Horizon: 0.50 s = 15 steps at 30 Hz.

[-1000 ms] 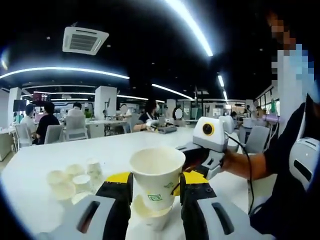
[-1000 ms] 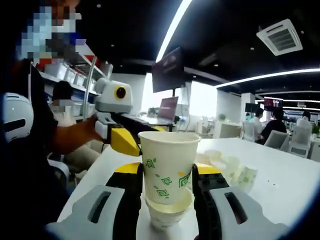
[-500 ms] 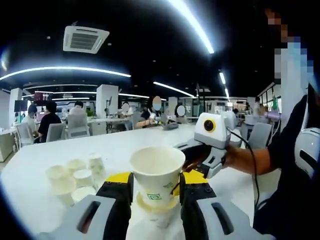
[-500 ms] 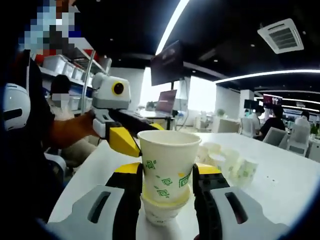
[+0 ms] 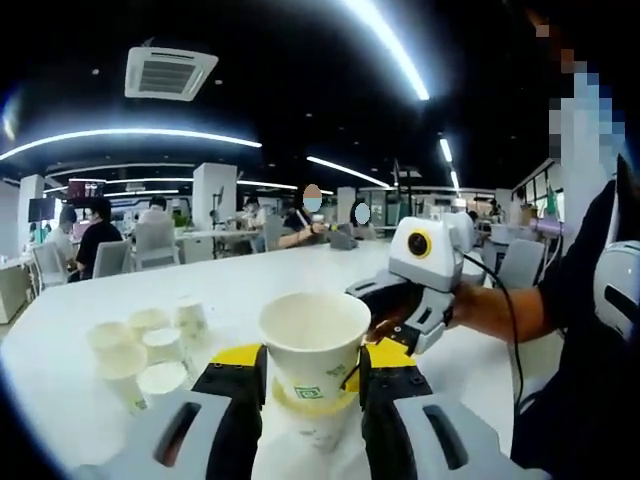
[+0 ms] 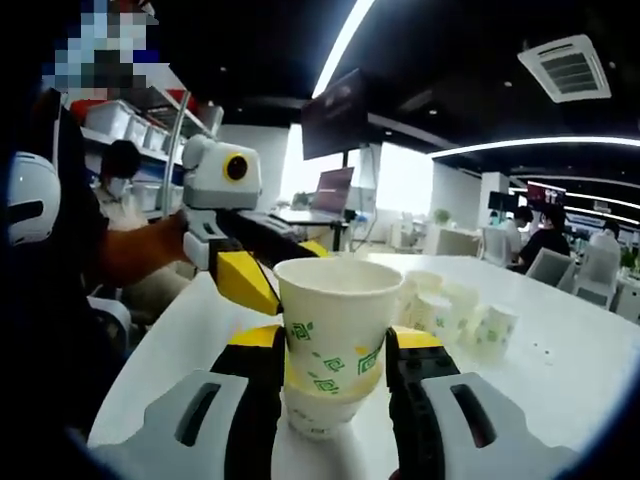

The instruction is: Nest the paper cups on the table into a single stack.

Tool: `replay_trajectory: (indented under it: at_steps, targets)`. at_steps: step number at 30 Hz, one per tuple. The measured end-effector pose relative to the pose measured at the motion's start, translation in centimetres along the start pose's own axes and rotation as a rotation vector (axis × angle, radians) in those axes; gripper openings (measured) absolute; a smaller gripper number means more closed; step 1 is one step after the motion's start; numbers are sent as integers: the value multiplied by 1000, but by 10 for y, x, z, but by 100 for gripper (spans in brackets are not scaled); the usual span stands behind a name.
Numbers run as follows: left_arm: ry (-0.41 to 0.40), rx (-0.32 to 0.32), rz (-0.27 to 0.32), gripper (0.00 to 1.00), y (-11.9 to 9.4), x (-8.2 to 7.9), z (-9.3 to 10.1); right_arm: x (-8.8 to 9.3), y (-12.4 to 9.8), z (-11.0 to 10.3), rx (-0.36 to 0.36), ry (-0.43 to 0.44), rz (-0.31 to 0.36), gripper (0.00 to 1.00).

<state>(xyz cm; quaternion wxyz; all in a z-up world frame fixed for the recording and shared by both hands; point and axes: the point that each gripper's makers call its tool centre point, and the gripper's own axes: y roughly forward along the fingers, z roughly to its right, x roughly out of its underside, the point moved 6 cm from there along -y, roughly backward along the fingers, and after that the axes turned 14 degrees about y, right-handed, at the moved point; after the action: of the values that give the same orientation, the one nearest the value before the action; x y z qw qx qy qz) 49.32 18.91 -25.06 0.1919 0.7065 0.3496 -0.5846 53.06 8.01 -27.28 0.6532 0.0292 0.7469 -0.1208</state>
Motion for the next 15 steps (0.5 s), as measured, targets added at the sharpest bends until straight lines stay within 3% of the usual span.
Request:
replay_trajectory:
  at_steps: [6, 9, 15]
  targets:
    - [-3, 0, -22, 40, 0, 9, -1, 6, -1, -2, -4, -11, -28, 47]
    - [-13, 8, -31, 40, 2, 12, 9, 8, -3, -1, 0, -11, -37, 49]
    - [-35, 24, -36, 53, -2, 18, 15, 9, -9, 0, 10, 6, -25, 50]
